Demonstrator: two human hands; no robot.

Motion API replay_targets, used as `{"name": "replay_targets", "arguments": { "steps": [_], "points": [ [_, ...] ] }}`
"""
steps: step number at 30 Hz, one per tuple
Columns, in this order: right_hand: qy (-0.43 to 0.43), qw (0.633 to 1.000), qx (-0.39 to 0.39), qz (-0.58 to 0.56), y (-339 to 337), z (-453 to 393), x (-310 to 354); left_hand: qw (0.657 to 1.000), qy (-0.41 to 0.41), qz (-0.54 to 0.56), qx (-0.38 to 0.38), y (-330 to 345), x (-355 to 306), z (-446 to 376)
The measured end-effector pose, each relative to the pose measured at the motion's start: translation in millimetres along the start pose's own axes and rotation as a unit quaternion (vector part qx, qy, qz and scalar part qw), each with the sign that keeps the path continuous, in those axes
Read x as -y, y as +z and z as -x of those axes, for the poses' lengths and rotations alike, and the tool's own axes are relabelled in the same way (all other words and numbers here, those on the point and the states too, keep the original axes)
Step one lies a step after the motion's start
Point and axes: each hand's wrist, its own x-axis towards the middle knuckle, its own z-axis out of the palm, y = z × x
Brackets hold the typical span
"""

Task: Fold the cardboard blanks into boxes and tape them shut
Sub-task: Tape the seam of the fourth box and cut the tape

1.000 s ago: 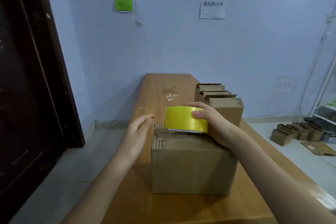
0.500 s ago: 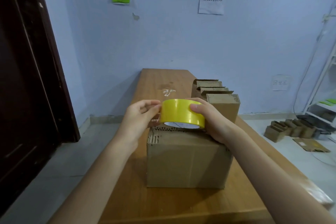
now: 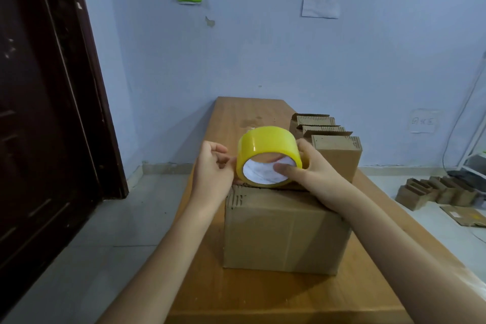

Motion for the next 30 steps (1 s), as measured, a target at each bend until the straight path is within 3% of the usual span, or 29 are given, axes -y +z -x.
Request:
{"name": "replay_targets", "arguments": {
  "steps": [7, 14, 23, 30],
  "points": [
    [0.014, 0.994, -0.107, 0.013, -3, -2, -7, 0.994, 0.026, 0.065, -0.088, -6, -14, 0],
    [0.014, 0.997, -0.075, 0.002, 2, -3, -2, 0.995, -0.065, 0.06, -0.051, -19, -14, 3],
    [-0.002, 0.996, -0.078, 0.035, 6, 1, 5, 0.995, -0.088, 0.037, -0.018, -17, 4, -13],
    [0.01, 0.998, -0.069, 0.011, 4, 1, 4, 0.989, -0.12, 0.03, -0.078, -32, 17, -21]
  ]
}}
